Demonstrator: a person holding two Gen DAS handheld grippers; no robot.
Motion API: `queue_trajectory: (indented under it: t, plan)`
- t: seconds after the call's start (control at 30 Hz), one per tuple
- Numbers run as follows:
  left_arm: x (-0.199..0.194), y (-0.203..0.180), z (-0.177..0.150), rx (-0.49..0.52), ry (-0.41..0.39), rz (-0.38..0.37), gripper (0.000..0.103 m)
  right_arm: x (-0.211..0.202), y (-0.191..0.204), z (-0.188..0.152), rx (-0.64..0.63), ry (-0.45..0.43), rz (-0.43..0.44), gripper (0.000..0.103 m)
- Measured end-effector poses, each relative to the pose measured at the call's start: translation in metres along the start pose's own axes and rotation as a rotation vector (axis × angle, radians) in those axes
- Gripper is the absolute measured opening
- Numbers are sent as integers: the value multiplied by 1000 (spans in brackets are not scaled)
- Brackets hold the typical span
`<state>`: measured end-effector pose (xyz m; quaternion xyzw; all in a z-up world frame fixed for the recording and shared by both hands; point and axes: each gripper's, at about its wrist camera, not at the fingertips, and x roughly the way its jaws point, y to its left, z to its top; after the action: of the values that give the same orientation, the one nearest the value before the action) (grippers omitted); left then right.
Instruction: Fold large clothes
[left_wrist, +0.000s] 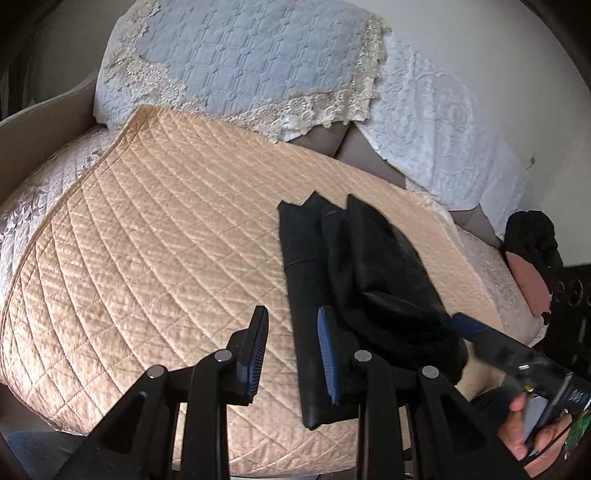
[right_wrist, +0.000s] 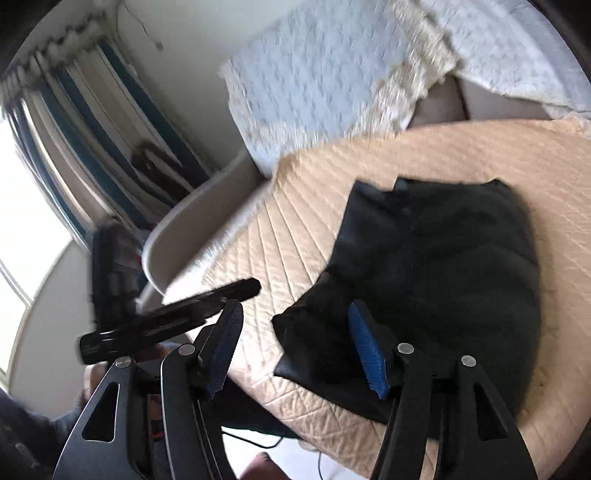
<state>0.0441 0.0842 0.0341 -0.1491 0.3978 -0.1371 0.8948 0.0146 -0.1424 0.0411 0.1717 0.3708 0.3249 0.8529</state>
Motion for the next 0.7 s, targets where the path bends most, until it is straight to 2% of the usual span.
queue_trajectory:
  t: [0.07, 0.1, 0.13, 0.17, 0.2, 0.33, 0.4, 0.43, 0.53, 0.6, 0.7]
  plan:
    - [-1, -8, 1, 15, -2, -26, 28, -17, -11, -4, 31, -49, -28, 60]
    - [0, -14, 3, 28, -3, -35, 28, -21, -22, -7, 54, -62, -89, 55]
    - [2, -19, 5, 34, -2, -44, 28, -19, -31, -9, 70, -58, -126, 47]
    - [3, -25, 7, 38, 0, -56, 28, -13, -38, -13, 83, -43, -153, 30]
    - [6, -31, 10, 42, 2, -73, 28, 1, -45, -18, 90, -3, -186, 24]
    - [7, -58, 20, 78, -5, -109, 31, 31, -35, -31, 15, 49, -191, 22]
    - [13, -71, 19, 109, 4, -123, 47, 37, -36, -31, 15, 52, -184, 22]
    - [21, -74, 16, 126, 19, -116, 49, 39, -38, -31, 20, 51, -173, 22]
    - [51, -78, -4, 186, 94, -39, 49, 32, -41, -32, 18, 56, -147, 21]
    - [64, -67, -20, 185, 106, 12, 45, 22, -44, -29, 15, 55, -149, 21]
    - [61, -50, -29, 137, 51, -35, 41, -2, -52, -29, 20, 7, -198, 21]
